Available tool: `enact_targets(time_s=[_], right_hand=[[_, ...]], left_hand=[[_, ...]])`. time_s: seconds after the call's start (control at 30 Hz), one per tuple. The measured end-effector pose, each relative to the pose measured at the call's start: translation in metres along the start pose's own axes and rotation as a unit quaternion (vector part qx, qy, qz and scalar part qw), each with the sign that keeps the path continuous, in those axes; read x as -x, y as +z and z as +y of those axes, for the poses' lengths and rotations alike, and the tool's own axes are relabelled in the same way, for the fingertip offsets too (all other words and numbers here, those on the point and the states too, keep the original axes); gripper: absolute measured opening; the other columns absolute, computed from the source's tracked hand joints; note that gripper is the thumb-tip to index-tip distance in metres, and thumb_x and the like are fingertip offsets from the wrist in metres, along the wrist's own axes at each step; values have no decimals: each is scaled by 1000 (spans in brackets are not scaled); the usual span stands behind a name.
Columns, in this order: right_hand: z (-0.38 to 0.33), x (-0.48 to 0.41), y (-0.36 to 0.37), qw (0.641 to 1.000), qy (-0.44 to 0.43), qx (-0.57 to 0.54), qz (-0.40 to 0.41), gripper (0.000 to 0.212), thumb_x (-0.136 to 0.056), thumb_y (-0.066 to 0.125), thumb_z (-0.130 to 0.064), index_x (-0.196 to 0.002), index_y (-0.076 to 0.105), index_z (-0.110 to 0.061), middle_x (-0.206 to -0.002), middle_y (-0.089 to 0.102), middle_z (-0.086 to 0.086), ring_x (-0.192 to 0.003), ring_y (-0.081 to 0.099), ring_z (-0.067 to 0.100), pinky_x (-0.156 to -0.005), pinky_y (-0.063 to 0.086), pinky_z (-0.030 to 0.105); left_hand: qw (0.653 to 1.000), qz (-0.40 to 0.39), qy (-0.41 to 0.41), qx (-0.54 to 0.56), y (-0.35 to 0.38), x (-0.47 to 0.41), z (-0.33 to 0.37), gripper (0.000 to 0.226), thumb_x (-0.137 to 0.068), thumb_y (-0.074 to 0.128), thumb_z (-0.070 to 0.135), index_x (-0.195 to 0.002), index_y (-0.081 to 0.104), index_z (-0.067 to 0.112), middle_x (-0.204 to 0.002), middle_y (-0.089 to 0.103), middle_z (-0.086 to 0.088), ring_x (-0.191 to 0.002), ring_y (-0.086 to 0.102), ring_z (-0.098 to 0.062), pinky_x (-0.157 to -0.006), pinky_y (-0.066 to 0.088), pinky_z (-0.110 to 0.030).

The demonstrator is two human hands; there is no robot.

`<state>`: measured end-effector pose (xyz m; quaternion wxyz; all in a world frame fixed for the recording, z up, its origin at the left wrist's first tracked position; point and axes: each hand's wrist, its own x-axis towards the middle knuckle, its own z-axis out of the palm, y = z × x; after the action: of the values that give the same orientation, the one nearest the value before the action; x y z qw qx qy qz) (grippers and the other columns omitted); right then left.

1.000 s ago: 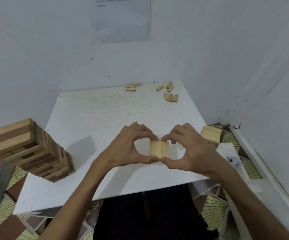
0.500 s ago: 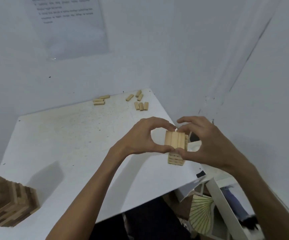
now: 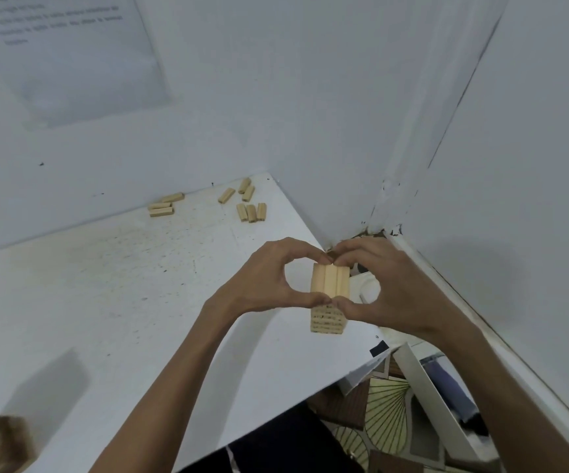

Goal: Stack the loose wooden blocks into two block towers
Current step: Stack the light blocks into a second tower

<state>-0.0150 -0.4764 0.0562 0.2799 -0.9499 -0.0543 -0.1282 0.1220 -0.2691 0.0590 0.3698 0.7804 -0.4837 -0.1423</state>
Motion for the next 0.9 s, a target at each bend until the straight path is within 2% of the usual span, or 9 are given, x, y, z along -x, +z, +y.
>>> enact_targets(time_s=[0.13,0.63,0.9], right_hand=[[2,0,1,1000,-3,0,5,56,-74,73,-57,-118,65,-23,-134,57,-15,-129,49,10,-100,49,51],[1,1,6,1000,18,13,-13,58,-75,69,-59,-121,64,-23,-134,58,-15,-128,48,9,-101,48,50],[-2,2,5,999,33,18,-22,61,-75,67,-62,-122,63,-23,-132,58,-15,-125,50,10,-99,49,47]], left_hand=[[1000,-1,-6,-3,2,0,-2,59,-69,79,60,-122,70,34,-125,68,20,-123,56,-3,-97,44,-23],[1000,0,-20,9,7,2,-2,60,-69,77,62,-121,70,33,-123,68,21,-122,57,-5,-101,49,-41],[999,3,-27,21,10,4,-7,63,-68,77,64,-123,68,34,-124,67,21,-123,57,-7,-103,48,-44]])
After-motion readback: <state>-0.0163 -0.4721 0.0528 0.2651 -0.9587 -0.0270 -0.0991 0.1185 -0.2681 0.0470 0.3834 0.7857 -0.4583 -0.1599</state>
